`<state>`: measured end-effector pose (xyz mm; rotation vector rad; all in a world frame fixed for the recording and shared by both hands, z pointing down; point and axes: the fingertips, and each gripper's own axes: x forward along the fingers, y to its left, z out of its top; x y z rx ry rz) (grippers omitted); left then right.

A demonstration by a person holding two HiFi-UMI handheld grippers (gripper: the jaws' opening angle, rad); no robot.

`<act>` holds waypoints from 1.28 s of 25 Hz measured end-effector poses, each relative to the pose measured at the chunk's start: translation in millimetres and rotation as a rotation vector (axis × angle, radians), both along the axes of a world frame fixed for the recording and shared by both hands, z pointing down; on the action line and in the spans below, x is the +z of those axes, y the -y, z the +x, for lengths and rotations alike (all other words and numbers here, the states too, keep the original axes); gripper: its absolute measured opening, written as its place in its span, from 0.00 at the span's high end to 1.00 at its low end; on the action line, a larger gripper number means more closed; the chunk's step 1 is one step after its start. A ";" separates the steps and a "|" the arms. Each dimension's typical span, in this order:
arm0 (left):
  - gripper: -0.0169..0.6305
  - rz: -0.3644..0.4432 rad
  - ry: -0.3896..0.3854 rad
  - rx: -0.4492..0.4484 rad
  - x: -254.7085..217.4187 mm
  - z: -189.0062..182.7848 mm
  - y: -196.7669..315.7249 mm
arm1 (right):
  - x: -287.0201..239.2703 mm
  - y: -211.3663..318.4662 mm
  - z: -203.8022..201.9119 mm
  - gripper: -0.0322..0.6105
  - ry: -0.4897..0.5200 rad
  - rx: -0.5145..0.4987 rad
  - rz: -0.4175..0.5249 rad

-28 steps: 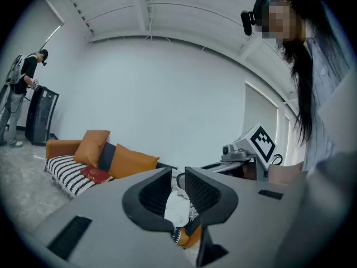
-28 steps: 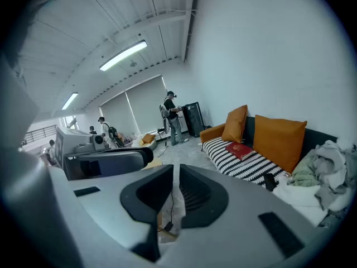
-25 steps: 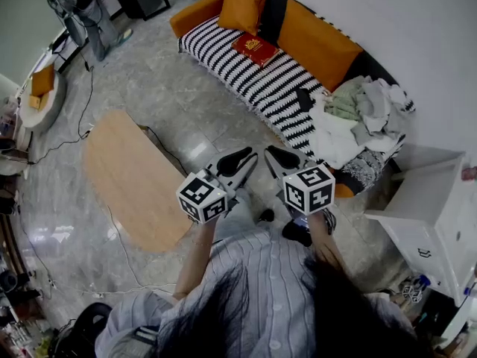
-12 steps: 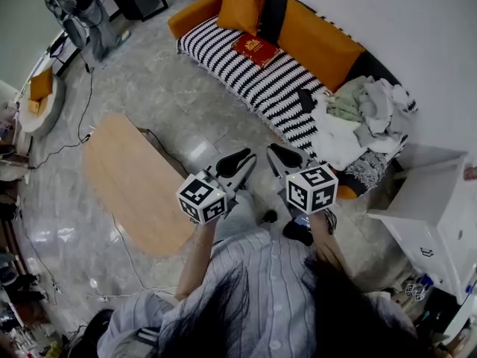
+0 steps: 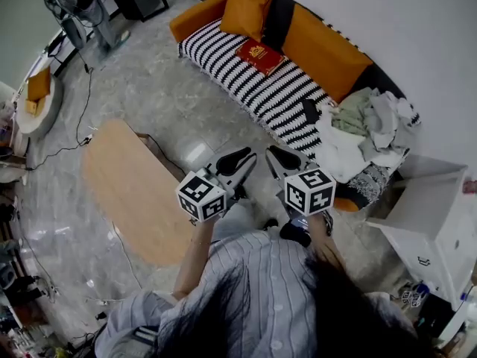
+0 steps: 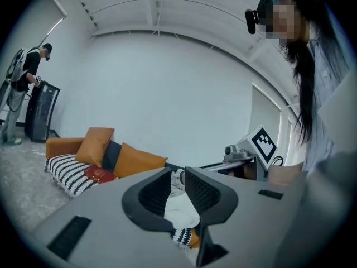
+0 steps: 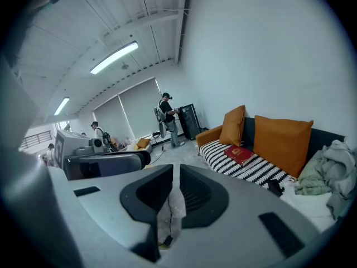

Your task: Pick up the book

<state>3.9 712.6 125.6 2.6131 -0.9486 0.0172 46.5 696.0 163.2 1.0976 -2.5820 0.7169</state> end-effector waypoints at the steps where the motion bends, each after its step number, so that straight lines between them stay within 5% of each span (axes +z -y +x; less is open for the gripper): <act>1: 0.87 0.000 -0.001 0.001 -0.1 -2.8 6.2 | 0.3 6.1 -3.1 0.87 -0.001 0.000 -0.001; 32: 0.87 0.000 0.032 0.091 12.5 -94.9 108.2 | 15.5 110.9 -89.7 0.87 -0.032 0.100 -0.041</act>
